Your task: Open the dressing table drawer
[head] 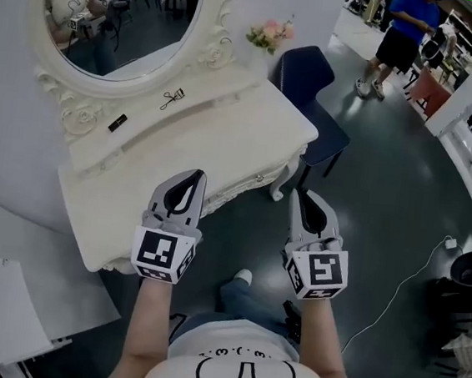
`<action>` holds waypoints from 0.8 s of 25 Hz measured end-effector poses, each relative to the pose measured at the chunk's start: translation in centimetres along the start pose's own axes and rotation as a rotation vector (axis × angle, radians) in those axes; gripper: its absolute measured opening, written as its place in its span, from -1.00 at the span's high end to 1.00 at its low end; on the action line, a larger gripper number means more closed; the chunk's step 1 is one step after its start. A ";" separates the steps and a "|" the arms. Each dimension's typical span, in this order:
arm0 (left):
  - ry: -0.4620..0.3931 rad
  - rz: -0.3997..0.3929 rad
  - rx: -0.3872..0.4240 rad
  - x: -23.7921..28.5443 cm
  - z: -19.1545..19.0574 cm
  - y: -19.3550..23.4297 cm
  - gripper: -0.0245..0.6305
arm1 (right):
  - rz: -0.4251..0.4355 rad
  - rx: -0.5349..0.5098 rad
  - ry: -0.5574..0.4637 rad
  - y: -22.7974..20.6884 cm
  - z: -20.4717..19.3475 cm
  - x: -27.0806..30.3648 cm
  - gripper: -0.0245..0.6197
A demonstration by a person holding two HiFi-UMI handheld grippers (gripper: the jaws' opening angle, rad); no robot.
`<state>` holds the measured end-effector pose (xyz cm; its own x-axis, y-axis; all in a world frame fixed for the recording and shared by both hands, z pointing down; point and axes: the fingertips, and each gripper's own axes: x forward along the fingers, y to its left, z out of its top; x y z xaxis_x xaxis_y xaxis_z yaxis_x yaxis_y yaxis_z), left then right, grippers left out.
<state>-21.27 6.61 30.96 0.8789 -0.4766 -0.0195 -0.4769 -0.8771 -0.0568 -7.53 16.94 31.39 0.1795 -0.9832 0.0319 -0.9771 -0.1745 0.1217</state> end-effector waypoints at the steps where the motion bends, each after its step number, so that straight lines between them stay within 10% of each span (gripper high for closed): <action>1: 0.000 0.009 -0.007 1.4 0.0 0.4 0.93 | 0.004 -0.002 0.001 -0.9 0.0 1.0 0.93; 20: 0.045 0.054 -0.085 18.1 -4.0 1.9 0.93 | -0.007 0.009 0.056 -12.2 -4.2 11.0 0.93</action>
<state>-6.28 -3.90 34.50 0.8512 -0.5242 0.0248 -0.5247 -0.8508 0.0278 6.85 8.49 34.43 0.1925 -0.9774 0.0868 -0.9767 -0.1823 0.1134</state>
